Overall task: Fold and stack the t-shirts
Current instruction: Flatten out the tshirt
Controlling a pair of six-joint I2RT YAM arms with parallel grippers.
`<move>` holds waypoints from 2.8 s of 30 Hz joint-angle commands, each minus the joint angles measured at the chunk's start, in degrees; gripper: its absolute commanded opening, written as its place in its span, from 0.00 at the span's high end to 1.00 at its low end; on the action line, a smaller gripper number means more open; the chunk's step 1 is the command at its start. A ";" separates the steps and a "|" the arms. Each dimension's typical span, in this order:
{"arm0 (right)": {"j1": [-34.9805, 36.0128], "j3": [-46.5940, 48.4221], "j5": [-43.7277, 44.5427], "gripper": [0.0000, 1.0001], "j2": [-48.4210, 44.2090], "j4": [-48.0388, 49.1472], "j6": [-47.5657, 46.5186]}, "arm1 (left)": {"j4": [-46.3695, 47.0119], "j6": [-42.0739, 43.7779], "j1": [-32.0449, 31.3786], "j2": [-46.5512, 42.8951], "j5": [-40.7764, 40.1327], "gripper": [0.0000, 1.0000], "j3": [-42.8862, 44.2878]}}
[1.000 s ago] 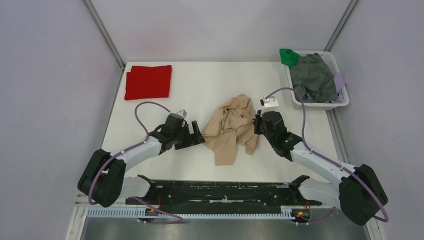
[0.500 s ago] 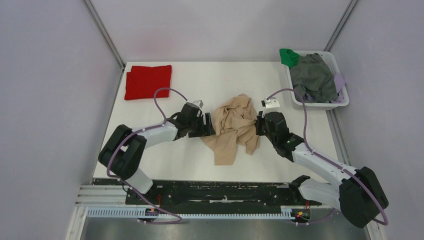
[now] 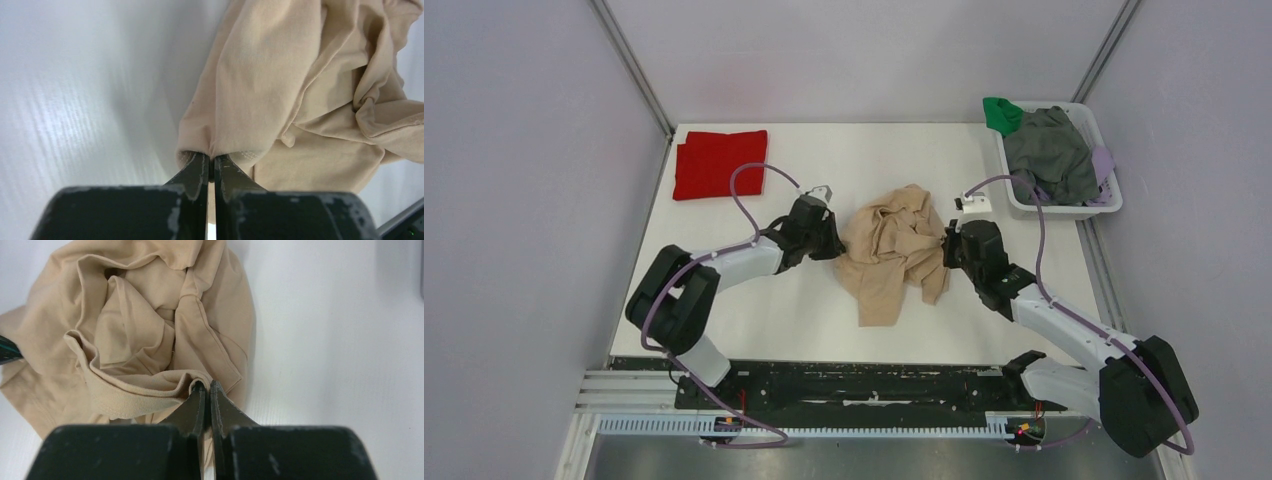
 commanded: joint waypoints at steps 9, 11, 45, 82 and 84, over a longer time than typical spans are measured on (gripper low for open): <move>-3.34 5.12 14.87 1.00 -9.07 0.31 -7.95 | -4.30 6.74 -0.16 -26.30 -29.24 0.98 0.77; -3.85 7.09 18.06 1.00 -11.45 0.28 -9.01 | -5.51 8.80 -0.18 -30.14 -33.19 0.98 2.47; -4.11 14.59 26.43 1.00 -23.39 -1.61 -18.64 | -25.77 6.80 4.78 -32.97 -49.86 0.98 20.86; -10.34 5.17 12.83 1.00 14.22 5.88 -8.68 | -32.10 -9.78 6.00 -17.98 -8.60 0.33 -6.27; -10.37 5.08 12.85 1.00 14.21 5.61 -8.68 | -32.21 -8.89 6.04 -17.11 -9.96 0.33 -6.22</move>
